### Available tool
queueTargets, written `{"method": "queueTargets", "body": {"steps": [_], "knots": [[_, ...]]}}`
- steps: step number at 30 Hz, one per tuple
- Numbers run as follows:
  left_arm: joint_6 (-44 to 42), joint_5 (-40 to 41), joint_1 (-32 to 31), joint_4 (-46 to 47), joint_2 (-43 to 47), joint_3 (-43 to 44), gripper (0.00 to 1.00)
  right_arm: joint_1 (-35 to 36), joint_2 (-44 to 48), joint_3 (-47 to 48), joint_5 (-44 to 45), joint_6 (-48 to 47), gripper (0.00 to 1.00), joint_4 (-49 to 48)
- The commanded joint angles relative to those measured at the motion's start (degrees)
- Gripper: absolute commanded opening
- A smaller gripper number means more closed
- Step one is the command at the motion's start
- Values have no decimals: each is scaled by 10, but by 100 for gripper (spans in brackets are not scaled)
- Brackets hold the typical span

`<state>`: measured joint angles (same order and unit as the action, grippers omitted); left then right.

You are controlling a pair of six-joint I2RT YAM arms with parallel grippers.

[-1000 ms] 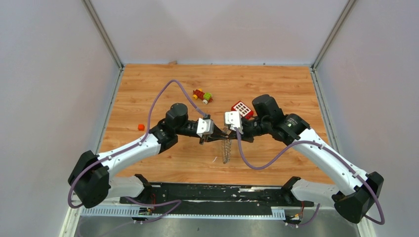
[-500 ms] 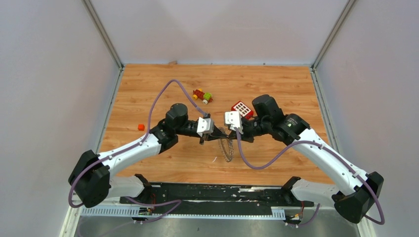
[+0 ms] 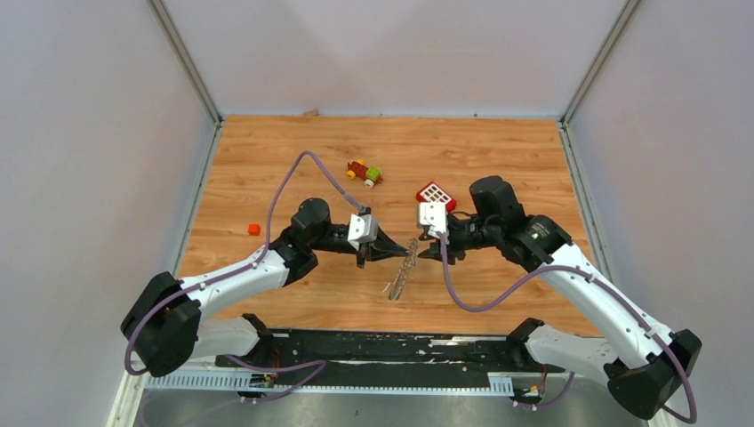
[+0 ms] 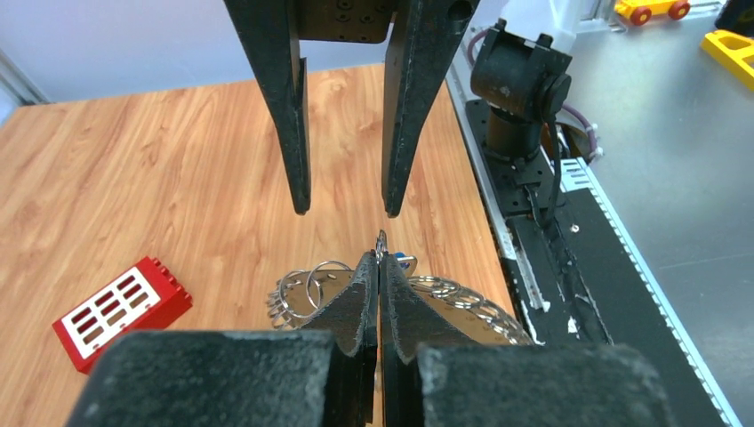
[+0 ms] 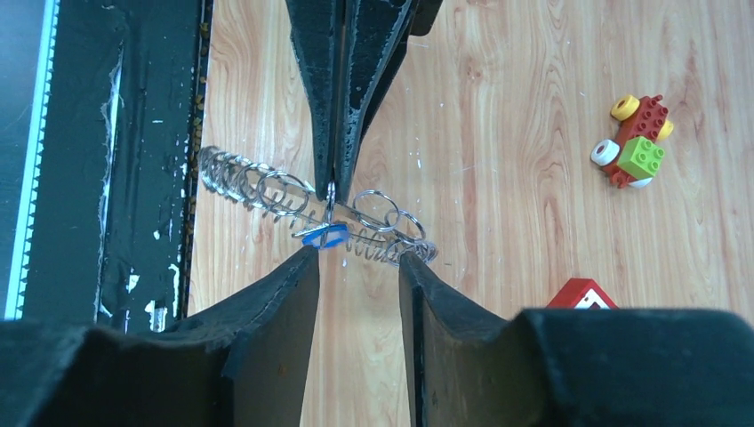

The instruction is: Put the keys on the keyring

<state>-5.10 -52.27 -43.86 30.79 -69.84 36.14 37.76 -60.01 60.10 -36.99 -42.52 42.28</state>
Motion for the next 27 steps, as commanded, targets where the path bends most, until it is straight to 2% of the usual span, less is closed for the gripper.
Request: {"method": "queueTargets", "body": {"steps": [1, 7, 13, 21, 27], "knots": [[33, -11, -2, 75, 14, 3, 0, -12, 25, -11, -49, 5, 39, -19], [34, -9, -2, 76, 13, 3, 0, -16, 14, -8, -95, 2, 42, -10], [38, -14, -2, 78, 13, 3, 0, -16, -5, 0, -93, 6, 39, -14], [42, -18, -2, 81, 17, 0, 0, -16, -10, -1, -90, 2, 13, -13], [44, -20, -2, 86, 17, -1, 0, -16, -3, -9, -81, 0, 1, -16]]}}
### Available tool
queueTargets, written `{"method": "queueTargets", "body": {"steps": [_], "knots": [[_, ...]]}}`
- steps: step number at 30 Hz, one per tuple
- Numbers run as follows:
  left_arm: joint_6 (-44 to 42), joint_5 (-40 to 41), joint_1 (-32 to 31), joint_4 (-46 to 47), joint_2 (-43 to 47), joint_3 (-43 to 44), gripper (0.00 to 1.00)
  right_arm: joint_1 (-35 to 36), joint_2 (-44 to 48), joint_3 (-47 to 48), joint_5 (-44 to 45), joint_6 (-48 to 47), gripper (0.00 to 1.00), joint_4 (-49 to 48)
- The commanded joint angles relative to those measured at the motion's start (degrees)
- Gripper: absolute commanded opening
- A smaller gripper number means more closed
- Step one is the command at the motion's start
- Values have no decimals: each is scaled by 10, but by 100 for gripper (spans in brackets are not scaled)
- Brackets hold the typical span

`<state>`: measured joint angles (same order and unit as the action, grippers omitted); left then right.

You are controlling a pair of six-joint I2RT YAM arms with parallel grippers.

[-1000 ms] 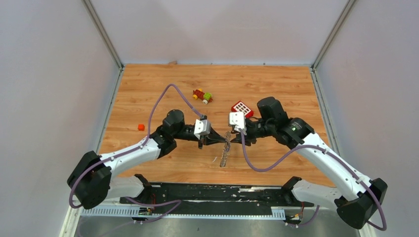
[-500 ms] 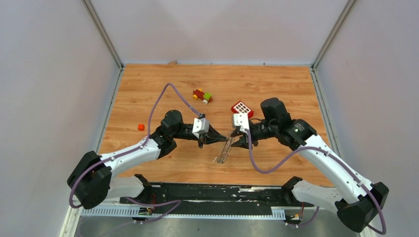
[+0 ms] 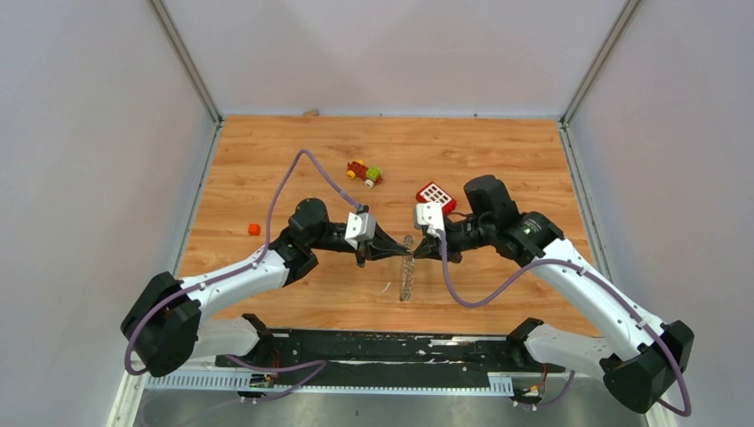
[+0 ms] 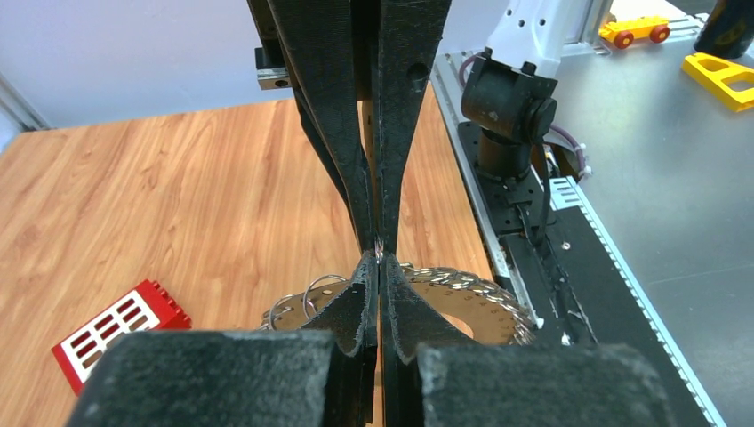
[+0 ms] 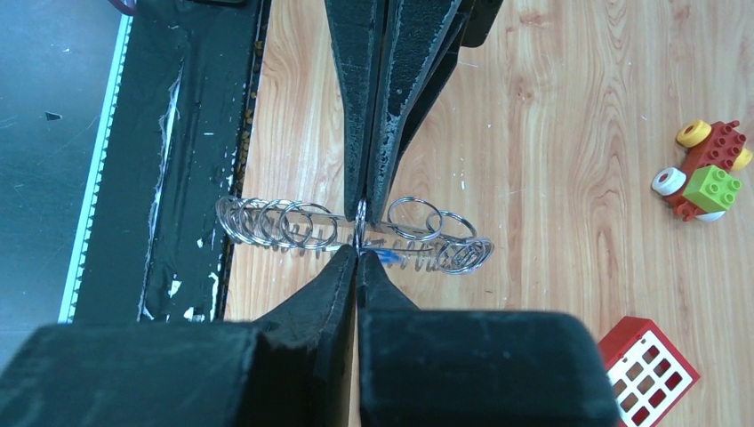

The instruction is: Put the keys on the keyring

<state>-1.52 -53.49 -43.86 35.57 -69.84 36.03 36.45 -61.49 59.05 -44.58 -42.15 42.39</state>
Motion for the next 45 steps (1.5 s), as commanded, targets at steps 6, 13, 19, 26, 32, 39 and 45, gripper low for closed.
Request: {"method": "queueTargets", "body": {"steps": [6, 13, 19, 26, 32, 39, 45], "knots": [[39, -28, 2, 87, 19, -11, 0, -3, 12, -8, -3, -5, 0, -20], [53, -46, 5, 115, 21, -20, 0, -3, 8, -19, 8, -4, 0, -24], [71, -52, 6, 144, 21, -24, 0, -3, -4, -23, 5, 2, 1, -29], [82, -51, 6, 162, 19, -29, 0, -3, -12, -7, -8, 7, 24, -24], [85, -51, 7, 171, 13, -34, 0, -3, 13, 5, -20, 3, 37, -22], [87, -46, 8, 172, 6, -34, 0, -3, 19, 27, -60, -22, 37, 10], [79, -40, 8, 161, 5, -33, 0, -3, 21, 40, -75, -44, 37, 34]]}}
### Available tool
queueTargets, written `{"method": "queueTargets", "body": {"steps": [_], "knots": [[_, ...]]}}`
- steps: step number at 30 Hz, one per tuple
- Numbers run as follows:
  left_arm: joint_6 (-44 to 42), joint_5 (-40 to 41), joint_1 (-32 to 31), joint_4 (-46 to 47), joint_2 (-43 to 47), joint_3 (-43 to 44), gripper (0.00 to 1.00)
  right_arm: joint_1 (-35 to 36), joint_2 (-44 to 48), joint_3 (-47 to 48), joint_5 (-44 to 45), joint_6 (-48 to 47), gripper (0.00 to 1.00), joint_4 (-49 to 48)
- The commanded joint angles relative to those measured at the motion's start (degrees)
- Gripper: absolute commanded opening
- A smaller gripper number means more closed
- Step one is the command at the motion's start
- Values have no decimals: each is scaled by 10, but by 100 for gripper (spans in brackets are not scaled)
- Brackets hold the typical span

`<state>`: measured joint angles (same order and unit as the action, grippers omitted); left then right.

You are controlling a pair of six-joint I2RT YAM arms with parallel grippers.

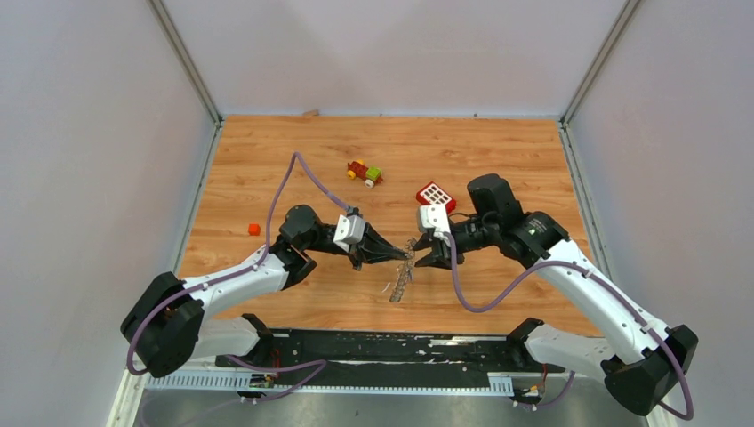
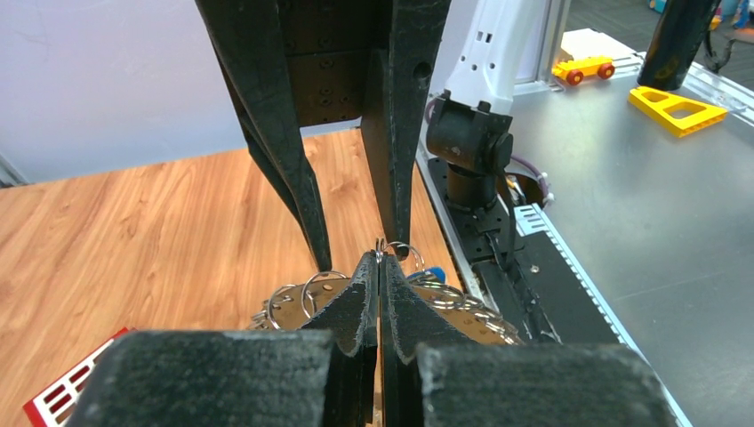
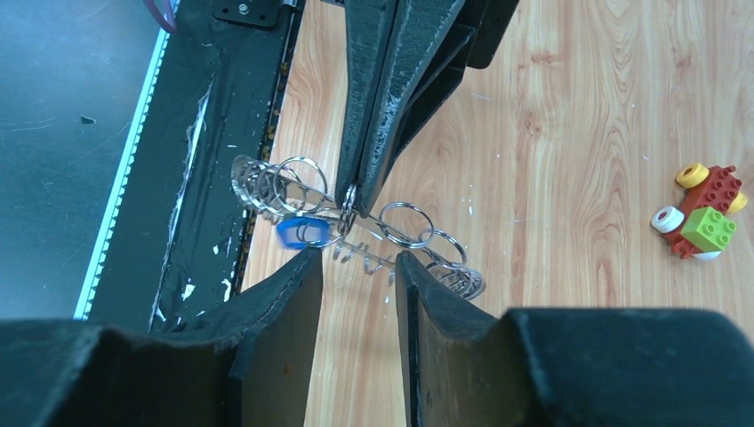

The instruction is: Put the keys on the keyring

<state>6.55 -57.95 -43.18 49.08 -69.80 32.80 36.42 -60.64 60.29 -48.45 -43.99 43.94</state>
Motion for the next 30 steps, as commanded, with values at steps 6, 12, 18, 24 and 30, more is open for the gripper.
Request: {"method": "queueTargets", "body": {"steps": [6, 12, 18, 24, 30], "knots": [[-5, 6, 1, 23, 6, 0, 0, -2, 0, 44, -29, -57, 37, 59], [-4, 5, 1, 24, 10, -1, 0, -3, 1, 45, -9, -68, 37, 55], [11, 3, 1, 41, 7, -2, 0, -1, 0, 48, -15, -22, 33, -1], [16, 5, 1, 46, 4, -5, 0, 6, -9, 45, -24, -11, 31, -17], [22, 8, 1, 51, 1, -5, 0, 11, -9, 34, -29, -9, 27, -22]]}}
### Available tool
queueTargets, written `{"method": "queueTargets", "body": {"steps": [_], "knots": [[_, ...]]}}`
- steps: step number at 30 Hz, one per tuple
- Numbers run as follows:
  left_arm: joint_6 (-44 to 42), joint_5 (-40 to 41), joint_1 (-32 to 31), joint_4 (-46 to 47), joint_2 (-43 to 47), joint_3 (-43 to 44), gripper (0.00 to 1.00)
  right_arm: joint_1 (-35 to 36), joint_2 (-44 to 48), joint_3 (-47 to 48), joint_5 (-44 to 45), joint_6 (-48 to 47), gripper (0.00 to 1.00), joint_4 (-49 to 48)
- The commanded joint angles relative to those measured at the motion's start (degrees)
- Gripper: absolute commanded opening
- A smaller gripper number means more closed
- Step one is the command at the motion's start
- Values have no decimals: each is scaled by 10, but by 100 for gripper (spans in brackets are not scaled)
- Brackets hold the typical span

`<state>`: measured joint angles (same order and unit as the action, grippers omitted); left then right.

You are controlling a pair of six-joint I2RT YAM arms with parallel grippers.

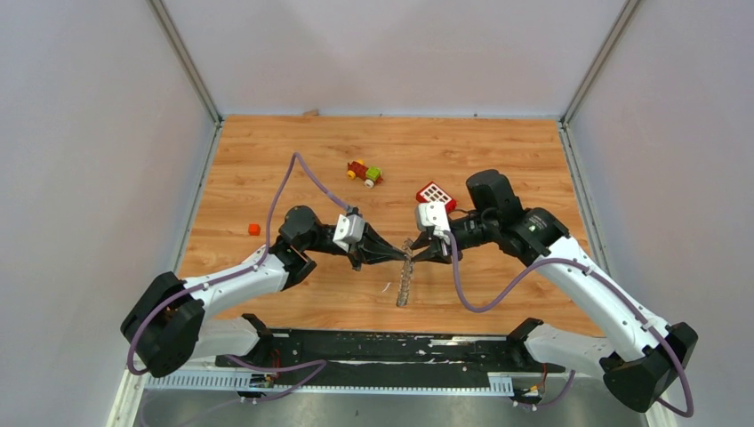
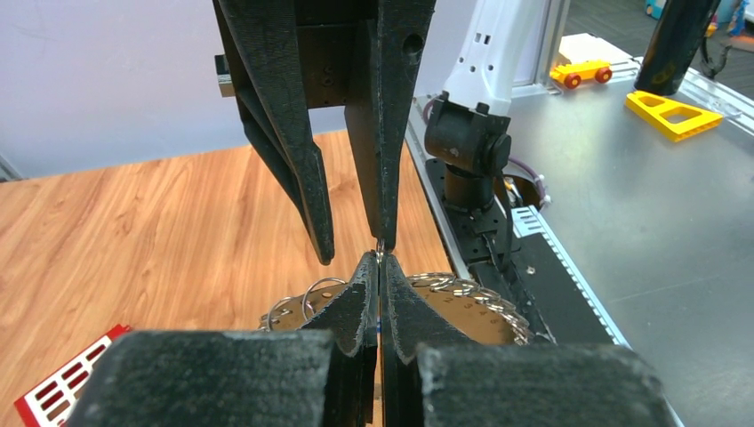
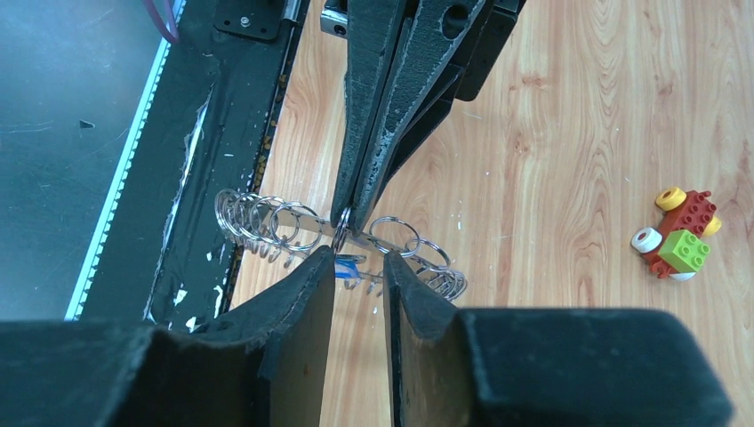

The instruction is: Put the keys on the keyring

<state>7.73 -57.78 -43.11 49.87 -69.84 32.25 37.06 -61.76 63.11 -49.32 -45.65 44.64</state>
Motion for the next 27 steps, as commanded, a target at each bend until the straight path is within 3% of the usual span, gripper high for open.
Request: {"method": "queueTargets", "body": {"steps": [1, 27], "knots": [[11, 7, 0, 44, 1, 0, 0, 6, 4, 3, -21, 7, 27, -30], [5, 16, 4, 49, 5, -8, 0, 6, 15, -21, -24, -13, 26, -25]]}}
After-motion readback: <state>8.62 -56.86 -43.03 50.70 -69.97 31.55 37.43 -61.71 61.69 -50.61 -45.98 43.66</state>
